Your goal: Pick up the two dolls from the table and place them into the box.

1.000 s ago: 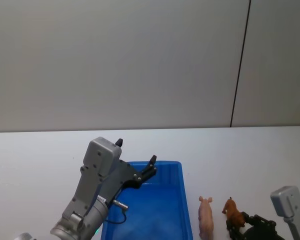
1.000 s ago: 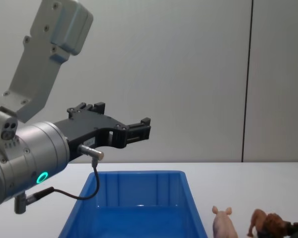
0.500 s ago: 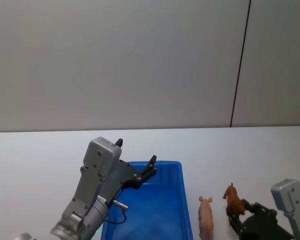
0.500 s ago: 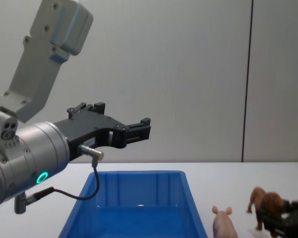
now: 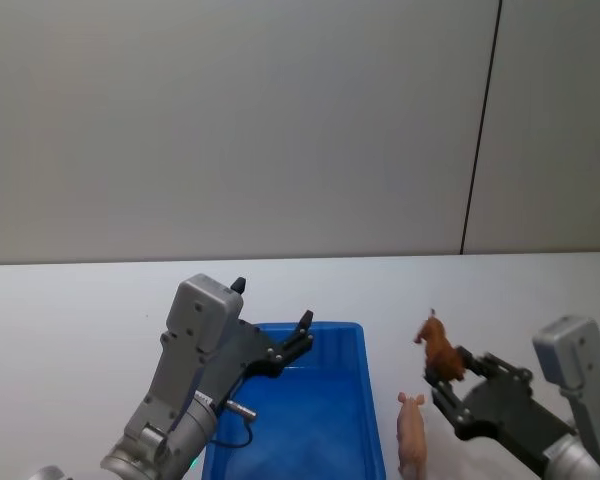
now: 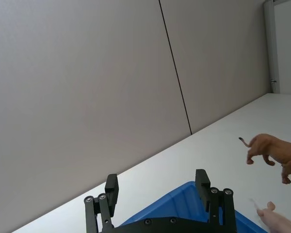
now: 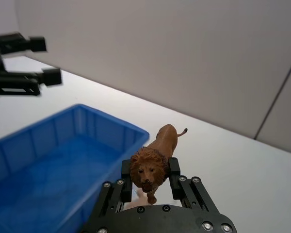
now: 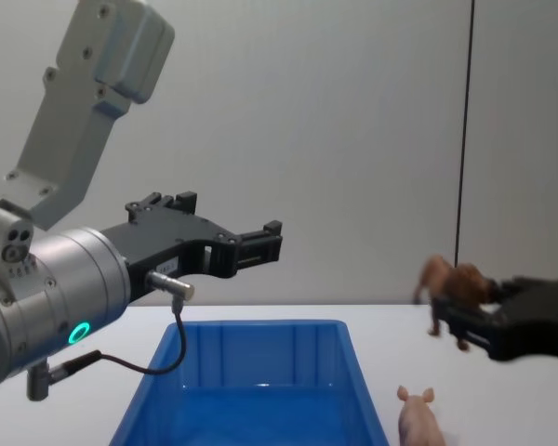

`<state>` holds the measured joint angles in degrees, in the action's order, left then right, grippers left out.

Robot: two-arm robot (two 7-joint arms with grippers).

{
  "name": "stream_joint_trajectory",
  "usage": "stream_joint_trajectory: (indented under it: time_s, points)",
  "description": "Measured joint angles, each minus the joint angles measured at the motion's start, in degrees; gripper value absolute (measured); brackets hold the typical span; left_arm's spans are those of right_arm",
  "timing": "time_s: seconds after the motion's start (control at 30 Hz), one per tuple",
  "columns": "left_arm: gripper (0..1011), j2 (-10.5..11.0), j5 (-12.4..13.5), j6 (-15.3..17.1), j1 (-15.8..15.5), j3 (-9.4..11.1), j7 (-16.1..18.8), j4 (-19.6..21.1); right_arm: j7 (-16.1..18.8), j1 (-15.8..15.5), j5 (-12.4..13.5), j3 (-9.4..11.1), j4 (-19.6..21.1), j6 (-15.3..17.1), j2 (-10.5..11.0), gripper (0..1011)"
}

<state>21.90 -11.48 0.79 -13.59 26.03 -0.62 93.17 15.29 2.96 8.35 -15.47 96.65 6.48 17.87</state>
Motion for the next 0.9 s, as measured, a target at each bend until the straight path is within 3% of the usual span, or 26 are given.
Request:
stream_joint_trajectory:
  time_s: [0.5,0.9]
  points:
    - [1001,0.0,0.0,0.0,0.0,0.0,0.0,0.0,9.7,6.23,-0.35,-2.21,-2.25,2.45,-4.18,427]
    - [1001,0.0,0.0,0.0,0.0,0.0,0.0,0.0,14.76,10.23,-2.56,-4.46,-6.69,4.93,-7.33,785]
